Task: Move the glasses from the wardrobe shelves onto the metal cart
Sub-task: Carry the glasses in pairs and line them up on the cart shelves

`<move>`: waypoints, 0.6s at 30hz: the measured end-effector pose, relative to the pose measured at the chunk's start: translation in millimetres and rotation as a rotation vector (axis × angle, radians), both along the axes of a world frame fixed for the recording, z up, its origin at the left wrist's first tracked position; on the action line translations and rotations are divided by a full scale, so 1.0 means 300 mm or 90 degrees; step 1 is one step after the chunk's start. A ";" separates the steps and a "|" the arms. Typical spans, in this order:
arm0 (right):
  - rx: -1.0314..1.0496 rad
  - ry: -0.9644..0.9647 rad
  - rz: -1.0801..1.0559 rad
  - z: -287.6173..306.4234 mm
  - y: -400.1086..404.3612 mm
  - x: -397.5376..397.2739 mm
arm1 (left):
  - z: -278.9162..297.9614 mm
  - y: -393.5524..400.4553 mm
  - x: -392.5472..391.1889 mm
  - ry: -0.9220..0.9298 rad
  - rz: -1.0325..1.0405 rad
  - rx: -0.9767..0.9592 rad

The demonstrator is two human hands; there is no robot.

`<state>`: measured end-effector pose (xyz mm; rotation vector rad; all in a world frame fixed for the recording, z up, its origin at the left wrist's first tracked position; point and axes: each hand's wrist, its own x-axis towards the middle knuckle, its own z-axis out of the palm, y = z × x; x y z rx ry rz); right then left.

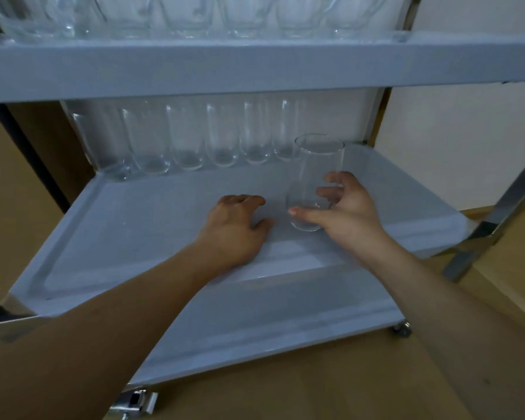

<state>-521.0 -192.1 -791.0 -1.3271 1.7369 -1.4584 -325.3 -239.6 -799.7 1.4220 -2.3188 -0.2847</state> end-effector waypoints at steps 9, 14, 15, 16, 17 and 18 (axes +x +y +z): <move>0.000 0.053 -0.063 0.010 -0.078 -0.148 | -0.003 -0.102 -0.191 -0.079 -0.009 -0.004; 0.020 0.064 -0.087 0.011 -0.161 -0.186 | -0.038 -0.114 -0.184 -0.076 -0.010 -0.037; 0.018 0.066 -0.089 0.008 -0.178 -0.192 | -0.042 -0.115 -0.184 -0.077 -0.010 -0.048; 0.017 0.068 -0.091 0.006 -0.196 -0.198 | -0.046 -0.118 -0.186 -0.076 -0.012 -0.059; 0.017 0.069 -0.093 0.006 -0.213 -0.205 | -0.050 -0.118 -0.186 -0.074 -0.016 -0.069; 0.017 0.068 -0.097 0.006 -0.232 -0.212 | -0.055 -0.119 -0.185 -0.072 -0.018 -0.075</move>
